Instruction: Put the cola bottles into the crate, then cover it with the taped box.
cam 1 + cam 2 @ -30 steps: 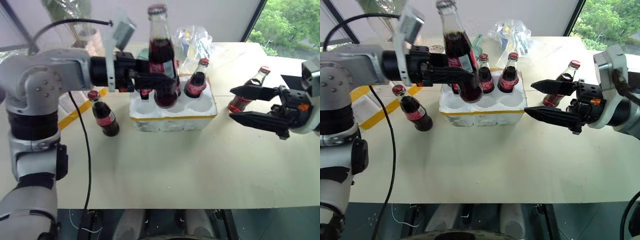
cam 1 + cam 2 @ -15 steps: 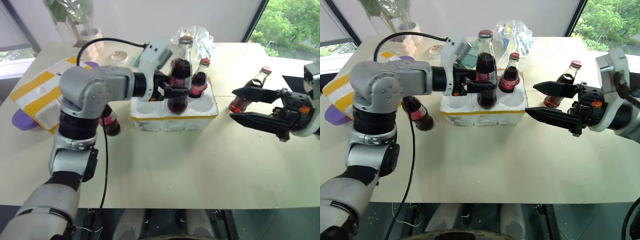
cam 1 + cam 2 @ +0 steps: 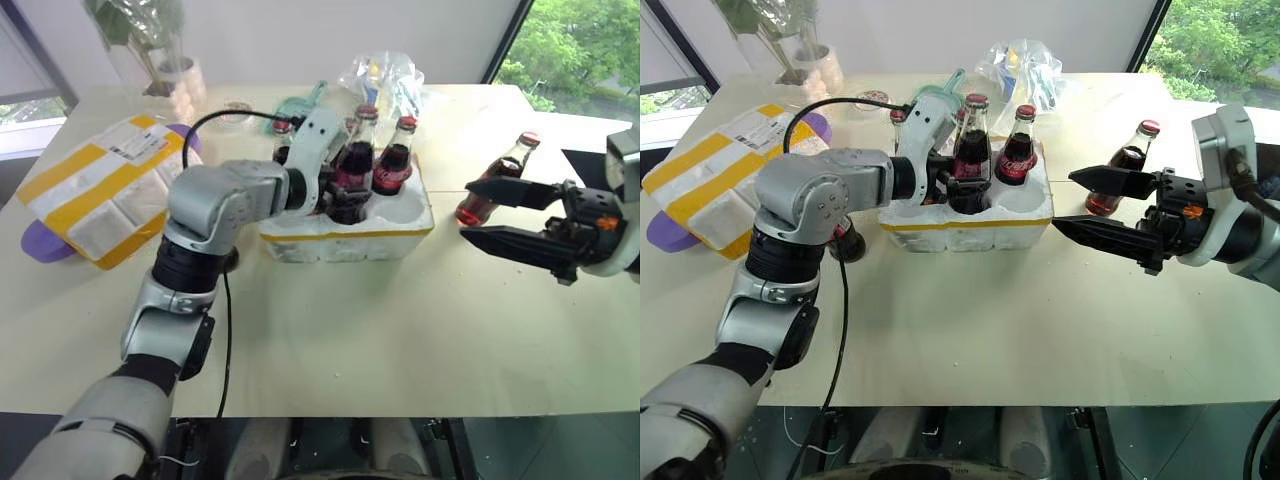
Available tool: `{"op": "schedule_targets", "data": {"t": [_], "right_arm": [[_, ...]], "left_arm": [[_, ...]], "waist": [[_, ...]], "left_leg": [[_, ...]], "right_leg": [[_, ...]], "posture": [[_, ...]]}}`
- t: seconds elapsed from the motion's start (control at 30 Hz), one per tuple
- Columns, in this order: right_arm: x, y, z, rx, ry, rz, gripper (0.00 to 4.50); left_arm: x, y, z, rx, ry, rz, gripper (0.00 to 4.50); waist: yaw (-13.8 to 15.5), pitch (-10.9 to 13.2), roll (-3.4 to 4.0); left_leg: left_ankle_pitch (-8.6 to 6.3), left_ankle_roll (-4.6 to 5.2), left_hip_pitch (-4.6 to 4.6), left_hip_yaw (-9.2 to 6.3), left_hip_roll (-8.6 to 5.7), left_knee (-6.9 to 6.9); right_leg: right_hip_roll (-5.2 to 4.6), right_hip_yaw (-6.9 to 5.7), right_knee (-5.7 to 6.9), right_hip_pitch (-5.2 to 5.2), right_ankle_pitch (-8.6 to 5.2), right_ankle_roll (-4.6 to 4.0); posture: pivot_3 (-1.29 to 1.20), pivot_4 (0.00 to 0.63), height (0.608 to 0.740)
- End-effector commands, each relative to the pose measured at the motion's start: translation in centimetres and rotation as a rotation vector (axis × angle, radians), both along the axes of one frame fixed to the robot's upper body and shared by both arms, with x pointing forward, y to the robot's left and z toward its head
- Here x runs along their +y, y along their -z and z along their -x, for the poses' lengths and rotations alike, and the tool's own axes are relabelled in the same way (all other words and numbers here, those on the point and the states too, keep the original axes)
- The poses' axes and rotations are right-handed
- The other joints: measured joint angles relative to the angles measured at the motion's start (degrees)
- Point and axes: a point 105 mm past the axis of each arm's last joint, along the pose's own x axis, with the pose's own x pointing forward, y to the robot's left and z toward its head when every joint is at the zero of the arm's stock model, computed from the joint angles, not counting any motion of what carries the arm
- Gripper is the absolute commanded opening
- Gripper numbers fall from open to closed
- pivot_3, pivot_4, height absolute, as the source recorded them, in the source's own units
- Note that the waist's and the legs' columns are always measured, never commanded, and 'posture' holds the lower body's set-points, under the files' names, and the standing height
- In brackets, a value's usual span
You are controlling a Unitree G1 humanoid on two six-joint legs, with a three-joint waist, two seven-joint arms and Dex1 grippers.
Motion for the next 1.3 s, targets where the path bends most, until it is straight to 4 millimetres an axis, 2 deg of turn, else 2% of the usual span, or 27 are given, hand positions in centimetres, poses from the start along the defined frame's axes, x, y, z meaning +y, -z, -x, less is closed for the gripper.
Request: {"op": "schedule_targets", "data": {"t": [0.03,0.23,0.37,0.53,0.6,0.77,0.87,1.0,1.17,1.3], "right_arm": [[0.0,-1.3,0.4,-0.067,-0.001,0.017,4.5],[0.1,-1.0,-0.1,-0.056,-0.009,0.02,4.5],[0.1,-0.7,-0.5,-0.047,-0.015,0.017,4.5],[0.2,-0.4,-0.9,-0.037,-0.027,0.018,4.5],[0.2,-0.4,-1.0,-0.036,-0.031,0.021,4.5],[0.0,-0.4,-1.3,-0.032,-0.04,0.032,4.5],[-0.1,-0.5,-1.5,-0.029,-0.044,0.036,4.5],[-0.1,-0.5,-1.8,-0.024,-0.051,0.035,4.5],[0.1,-0.6,-2.1,-0.02,-0.062,0.032,4.5],[0.2,-0.7,-2.2,-0.015,-0.069,0.028,4.5]], "left_arm": [[0.6,-3.3,0.8,-0.094,0.027,0.053,4.49],[3.1,-9.1,4.1,-0.122,0.188,0.198,4.49],[6.0,-13.4,6.5,-0.202,0.293,0.306,4.49],[10.5,-14.7,8.6,-0.202,0.327,0.333,4.49],[12.8,-13.9,9.0,-0.223,0.278,0.273,4.49],[19.3,-9.7,9.4,-0.208,0.094,0.065,4.49],[21.7,-7.0,9.9,-0.182,0.032,-0.034,4.49],[22.5,-3.5,10.4,-0.152,0.004,-0.098,4.49],[21.9,0.1,10.8,-0.12,-0.016,-0.072,4.49],[21.5,2.1,9.5,-0.132,-0.06,-0.056,4.49]], "waist": [[0.0,0.0,0.0],[-0.1,0.0,0.01],[-0.1,0.0,0.02],[-0.2,0.0,0.03],[-0.5,0.0,0.05],[-0.6,0.0,0.08],[-0.1,0.0,0.06],[0.0,0.0,0.08],[-0.1,0.0,0.1],[0.0,0.0,0.1]], "left_leg": [[0.0,0.01,0.0,0.0,0.0,0.0],[-0.02,0.03,0.01,0.0,0.0,0.01],[0.08,-0.13,0.02,0.01,0.0,0.01],[0.08,-0.13,0.05,0.01,0.0,0.01],[0.08,-0.13,0.06,0.02,0.0,0.0],[0.09,-0.16,0.15,0.08,0.02,-0.09],[-0.07,0.1,0.13,0.04,0.02,-0.06],[-0.13,0.14,0.12,0.01,0.03,-0.09],[-0.13,0.14,0.1,0.01,0.06,-0.1],[-0.13,0.14,0.1,0.01,0.07,-0.11]], "right_leg": [[0.0,0.0,0.0,0.01,0.0,0.0],[0.02,-0.02,0.01,0.0,0.0,0.0],[0.03,-0.07,0.01,0.01,0.0,0.0],[0.05,-0.07,0.03,0.02,0.0,0.0],[0.06,-0.06,0.03,0.01,0.0,0.0],[0.02,0.09,0.01,0.03,-0.02,-0.03],[-0.05,0.09,-0.05,0.08,-0.02,-0.04],[-0.12,0.1,-0.19,0.12,-0.09,-0.18],[-0.13,0.1,-0.16,0.07,-0.08,-0.16],[-0.11,0.09,-0.13,0.04,-0.02,-0.06]], "posture": [[0.0,0.15,0.738],[0.0,0.15,0.738],[0.0,0.15,0.738],[0.0,0.15,0.738],[0.0,0.15,0.738],[0.0,0.15,0.738],[0.0,0.15,0.738],[0.0,0.15,0.738],[0.0,0.15,0.738],[0.0,0.15,0.738]]}}
